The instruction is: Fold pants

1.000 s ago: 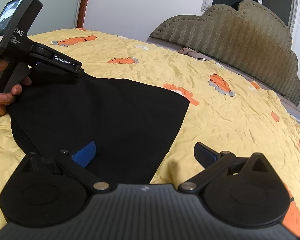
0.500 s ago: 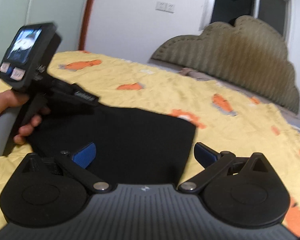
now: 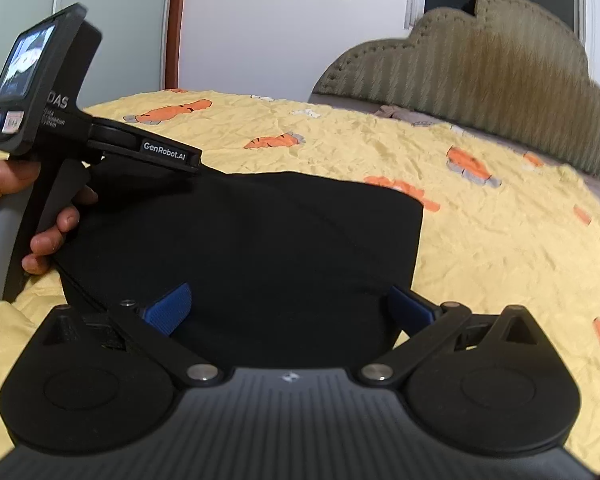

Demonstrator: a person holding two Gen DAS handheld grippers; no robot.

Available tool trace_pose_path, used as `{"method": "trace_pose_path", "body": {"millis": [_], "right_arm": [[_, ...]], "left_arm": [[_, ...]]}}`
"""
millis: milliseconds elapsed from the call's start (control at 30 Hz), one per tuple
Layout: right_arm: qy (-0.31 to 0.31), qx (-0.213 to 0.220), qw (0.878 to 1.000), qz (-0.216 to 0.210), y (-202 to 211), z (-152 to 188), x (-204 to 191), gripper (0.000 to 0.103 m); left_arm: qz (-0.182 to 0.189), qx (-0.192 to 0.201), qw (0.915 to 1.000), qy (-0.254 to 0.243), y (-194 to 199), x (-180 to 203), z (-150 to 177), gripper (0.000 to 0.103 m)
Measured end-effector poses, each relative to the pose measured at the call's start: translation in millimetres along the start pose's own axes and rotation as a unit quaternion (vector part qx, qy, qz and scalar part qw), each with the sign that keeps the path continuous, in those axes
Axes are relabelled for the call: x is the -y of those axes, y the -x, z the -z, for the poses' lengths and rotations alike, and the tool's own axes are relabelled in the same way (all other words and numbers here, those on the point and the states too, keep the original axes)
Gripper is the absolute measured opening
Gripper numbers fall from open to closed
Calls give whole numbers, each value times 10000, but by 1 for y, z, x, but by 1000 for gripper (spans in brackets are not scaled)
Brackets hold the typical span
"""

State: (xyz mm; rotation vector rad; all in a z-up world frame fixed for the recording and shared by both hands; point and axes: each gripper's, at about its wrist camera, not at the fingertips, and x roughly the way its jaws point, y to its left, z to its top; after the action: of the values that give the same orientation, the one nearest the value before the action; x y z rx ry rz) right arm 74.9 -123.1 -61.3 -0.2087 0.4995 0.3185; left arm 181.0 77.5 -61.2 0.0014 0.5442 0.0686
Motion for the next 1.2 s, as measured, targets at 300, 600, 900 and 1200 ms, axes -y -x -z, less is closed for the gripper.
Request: {"method": "trace_pose_path", "body": {"millis": [300,600,900,1200], "right_arm": [[221,71,9996,187,1,-1,-7,103],[57,20,10000,79,-2,-2,-1,103],[-20,-1,10000,29,-3,-2,0,103],[-128,52,9999,43,-1,-1,4,103]], "left_arm": [[64,-28,9999,78,1,-3,0,90],[73,-94,9999,12,8,-4,1,90],[-69,-113,9999,-98,31,-5,8,90],[-75,-110,9998,-140,53,-14,16,90]]}}
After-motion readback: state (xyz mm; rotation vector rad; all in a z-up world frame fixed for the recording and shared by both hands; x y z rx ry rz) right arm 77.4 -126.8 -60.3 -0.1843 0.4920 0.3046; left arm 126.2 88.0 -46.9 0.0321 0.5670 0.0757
